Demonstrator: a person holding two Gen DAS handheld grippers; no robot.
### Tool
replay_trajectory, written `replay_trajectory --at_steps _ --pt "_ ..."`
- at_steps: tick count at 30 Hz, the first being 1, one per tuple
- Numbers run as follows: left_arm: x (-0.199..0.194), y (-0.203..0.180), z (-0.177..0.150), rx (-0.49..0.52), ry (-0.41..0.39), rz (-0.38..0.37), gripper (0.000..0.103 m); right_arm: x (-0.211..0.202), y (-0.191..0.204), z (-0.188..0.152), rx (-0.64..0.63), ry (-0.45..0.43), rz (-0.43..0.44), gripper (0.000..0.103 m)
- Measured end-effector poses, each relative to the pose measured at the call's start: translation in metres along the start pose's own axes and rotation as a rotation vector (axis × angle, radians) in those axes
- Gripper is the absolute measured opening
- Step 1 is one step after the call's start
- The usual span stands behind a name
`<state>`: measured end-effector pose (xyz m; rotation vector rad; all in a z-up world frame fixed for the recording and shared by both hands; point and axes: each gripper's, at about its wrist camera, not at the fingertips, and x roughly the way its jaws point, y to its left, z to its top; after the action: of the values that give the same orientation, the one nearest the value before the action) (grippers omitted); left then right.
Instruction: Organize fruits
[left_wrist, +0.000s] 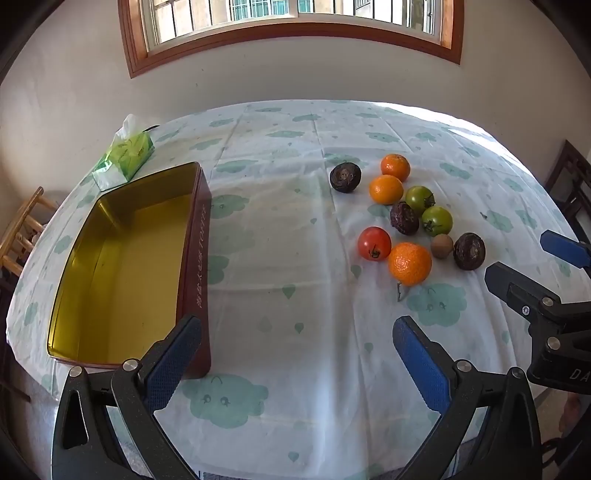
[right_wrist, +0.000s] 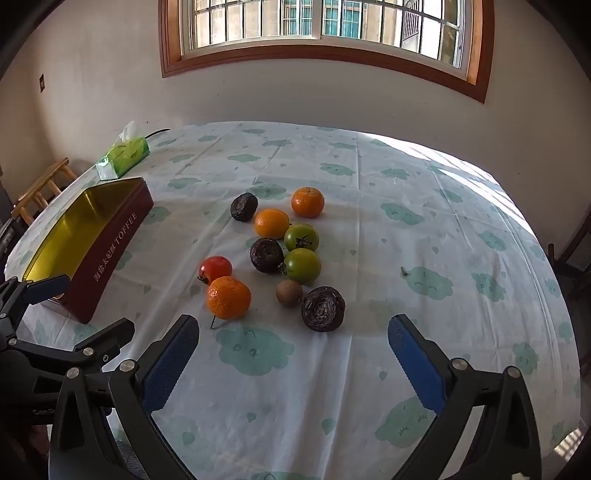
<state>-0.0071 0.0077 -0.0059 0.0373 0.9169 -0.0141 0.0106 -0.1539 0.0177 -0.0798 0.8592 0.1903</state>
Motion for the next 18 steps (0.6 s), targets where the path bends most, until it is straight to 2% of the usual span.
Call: replay_trajectory --at_steps 18 --pt "-0.0003 0.0049 -0.0038 0.003 0.008 0.012 0.103 0.0001 0.0019 0.0006 -0.024 0.0 -0.025 0.101"
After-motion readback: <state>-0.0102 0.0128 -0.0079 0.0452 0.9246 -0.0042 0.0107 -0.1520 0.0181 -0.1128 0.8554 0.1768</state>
